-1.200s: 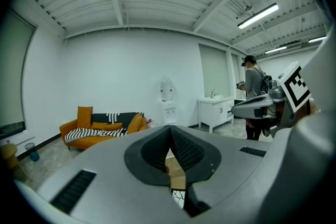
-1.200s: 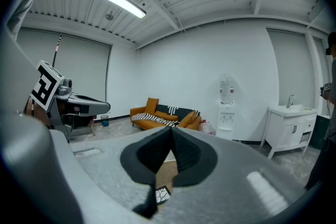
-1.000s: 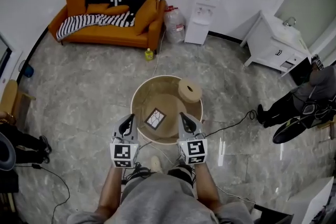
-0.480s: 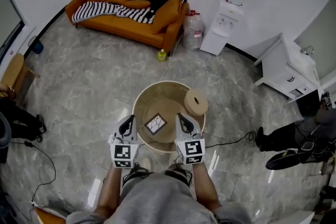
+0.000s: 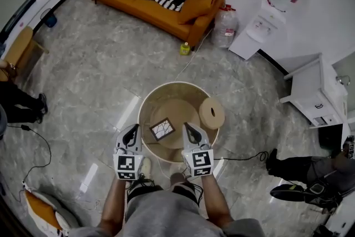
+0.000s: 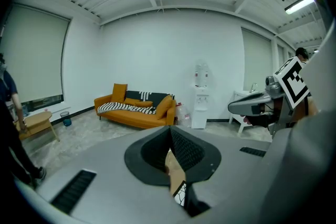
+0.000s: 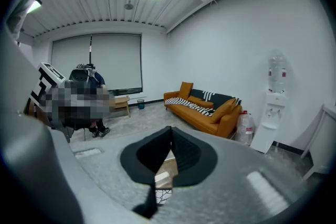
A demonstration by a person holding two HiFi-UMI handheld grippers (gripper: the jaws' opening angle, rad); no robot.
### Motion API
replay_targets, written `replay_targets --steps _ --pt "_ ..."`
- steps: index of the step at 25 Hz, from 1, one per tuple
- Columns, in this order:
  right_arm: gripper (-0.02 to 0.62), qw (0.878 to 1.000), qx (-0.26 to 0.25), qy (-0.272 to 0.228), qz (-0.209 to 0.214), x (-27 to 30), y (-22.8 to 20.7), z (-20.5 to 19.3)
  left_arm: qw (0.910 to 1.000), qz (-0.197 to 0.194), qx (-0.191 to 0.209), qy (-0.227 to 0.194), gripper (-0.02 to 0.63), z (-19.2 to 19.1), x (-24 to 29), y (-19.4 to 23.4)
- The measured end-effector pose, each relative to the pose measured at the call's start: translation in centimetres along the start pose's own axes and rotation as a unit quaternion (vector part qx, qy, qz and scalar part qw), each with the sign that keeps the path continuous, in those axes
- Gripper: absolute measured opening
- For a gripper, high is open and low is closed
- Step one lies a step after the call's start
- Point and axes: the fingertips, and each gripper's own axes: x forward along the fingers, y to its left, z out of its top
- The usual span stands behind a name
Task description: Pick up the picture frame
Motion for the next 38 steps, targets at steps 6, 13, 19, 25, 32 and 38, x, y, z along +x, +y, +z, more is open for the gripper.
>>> replay_targets --steps 6,13,19,25,32,38 --pt "-0.001 0.999 0.003 0.038 0.035 4.7 -1.1 -4.8 0.9994 0.014 -0.005 0.032 0.017 -3.9 3.5 -0.1" --pt "0.0 0.996 0.003 0.072 0.06 10.2 -1.5 -11.5 0.9981 0.008 -0.025 0.055 0.017 -9.9 8.1 -0.2" --pt "0.0 0.991 0.017 0.109 0.076 14.0 -2.0 -18.7 0.9954 0.01 -0.048 0.083 0.017 -17.0 11.6 -0.3" --pt "0.0 0.987 0.007 0.135 0.092 17.4 -2.1 -24.8 0.9914 0.017 -0.066 0.112 0.017 -24.1 14.6 0.0" --pt "0.0 0.982 0.015 0.157 0.104 21.4 -2.1 -31.5 0.9856 0.029 -0.091 0.139 0.017 -31.8 17.3 1.0" --pt "0.0 0.975 0.038 0.185 0.115 23.1 -1.5 -37.0 0.9805 0.03 -0.108 0.161 0.017 -37.6 18.8 0.3"
